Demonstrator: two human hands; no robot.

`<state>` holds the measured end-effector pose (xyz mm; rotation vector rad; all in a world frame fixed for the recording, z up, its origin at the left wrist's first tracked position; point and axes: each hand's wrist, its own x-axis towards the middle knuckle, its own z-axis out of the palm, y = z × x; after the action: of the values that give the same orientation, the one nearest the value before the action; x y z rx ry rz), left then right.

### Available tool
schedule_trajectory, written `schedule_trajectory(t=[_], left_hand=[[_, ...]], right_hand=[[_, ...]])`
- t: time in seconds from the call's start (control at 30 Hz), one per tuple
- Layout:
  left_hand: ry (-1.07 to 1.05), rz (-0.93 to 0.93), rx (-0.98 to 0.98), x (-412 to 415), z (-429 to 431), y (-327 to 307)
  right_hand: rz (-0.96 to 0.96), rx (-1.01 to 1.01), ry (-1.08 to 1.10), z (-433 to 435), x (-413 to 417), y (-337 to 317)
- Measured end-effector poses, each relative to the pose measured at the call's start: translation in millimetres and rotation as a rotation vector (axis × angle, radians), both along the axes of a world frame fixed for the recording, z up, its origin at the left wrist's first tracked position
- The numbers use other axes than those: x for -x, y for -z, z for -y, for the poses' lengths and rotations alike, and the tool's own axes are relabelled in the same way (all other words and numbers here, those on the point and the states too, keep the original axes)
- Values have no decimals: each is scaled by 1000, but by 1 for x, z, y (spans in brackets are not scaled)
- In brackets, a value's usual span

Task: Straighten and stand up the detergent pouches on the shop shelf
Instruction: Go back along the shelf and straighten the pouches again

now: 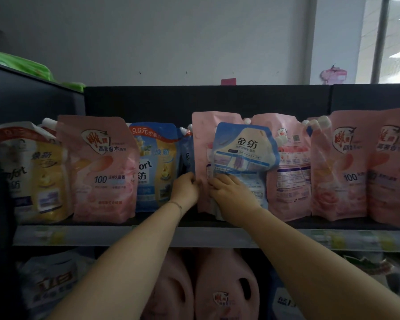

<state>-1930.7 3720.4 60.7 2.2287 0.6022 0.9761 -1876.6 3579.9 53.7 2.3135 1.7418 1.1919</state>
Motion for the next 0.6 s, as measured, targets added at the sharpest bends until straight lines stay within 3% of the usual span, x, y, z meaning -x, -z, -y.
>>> schedule_trajectory(t=[0.43, 0.6], left_hand=[[-296, 140, -198, 112, -55, -15], [-336, 195, -140, 145, -71, -3]], right_hand=[[-14, 2, 66, -13, 2, 0], [-93, -47, 85, -20, 9, 2]])
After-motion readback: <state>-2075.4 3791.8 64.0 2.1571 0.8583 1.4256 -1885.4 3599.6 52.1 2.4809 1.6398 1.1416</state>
